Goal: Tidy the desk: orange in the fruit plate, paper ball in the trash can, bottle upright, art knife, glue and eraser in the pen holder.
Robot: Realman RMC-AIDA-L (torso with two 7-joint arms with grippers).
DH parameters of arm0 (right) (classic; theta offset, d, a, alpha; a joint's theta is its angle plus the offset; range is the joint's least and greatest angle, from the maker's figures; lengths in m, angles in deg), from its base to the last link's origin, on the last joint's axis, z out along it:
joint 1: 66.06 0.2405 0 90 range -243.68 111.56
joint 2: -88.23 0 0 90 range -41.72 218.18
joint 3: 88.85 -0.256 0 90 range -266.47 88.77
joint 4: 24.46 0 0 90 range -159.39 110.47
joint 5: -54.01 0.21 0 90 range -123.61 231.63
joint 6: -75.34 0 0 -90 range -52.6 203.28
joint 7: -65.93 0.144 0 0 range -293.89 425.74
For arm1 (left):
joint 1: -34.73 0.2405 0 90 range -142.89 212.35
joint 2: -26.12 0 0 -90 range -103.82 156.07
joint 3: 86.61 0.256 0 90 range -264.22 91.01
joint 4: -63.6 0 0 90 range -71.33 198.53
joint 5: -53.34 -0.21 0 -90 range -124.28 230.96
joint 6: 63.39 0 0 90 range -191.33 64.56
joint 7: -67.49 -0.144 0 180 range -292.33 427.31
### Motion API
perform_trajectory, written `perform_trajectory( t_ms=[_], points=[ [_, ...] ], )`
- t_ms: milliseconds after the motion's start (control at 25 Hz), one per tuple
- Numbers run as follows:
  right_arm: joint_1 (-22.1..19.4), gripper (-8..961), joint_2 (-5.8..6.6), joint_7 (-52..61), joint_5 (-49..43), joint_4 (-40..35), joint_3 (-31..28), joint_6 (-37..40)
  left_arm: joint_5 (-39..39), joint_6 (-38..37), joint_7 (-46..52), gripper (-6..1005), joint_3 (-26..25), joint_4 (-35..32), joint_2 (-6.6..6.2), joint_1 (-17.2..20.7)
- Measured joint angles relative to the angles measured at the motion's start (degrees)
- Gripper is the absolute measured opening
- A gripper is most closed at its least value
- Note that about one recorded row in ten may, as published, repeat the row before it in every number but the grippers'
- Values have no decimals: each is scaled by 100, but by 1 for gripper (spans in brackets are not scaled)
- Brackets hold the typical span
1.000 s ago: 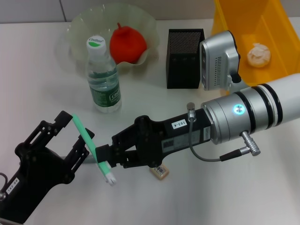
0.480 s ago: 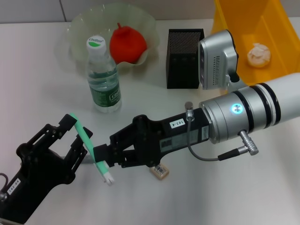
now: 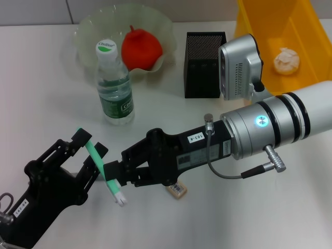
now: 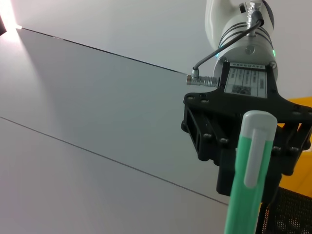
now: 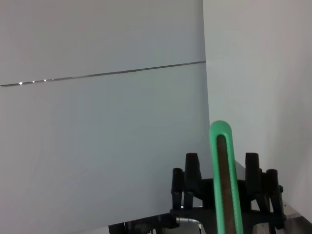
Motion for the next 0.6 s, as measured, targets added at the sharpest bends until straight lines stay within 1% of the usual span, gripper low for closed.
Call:
perform_trajectory(
  t_ms=[320,400,600],
  points=[
    [-1,253,0,-1,-2,78,1,-24,-11,23,-212,427,-53,95,0,22],
    [-1,257,0,-1,-2,61,1,-26,-13,28,-213,307,-53,84,0,28],
    [-5,267,0,3,-6,67,-1,-24,-6,41,-217,259,-20,64,0,40]
  ],
)
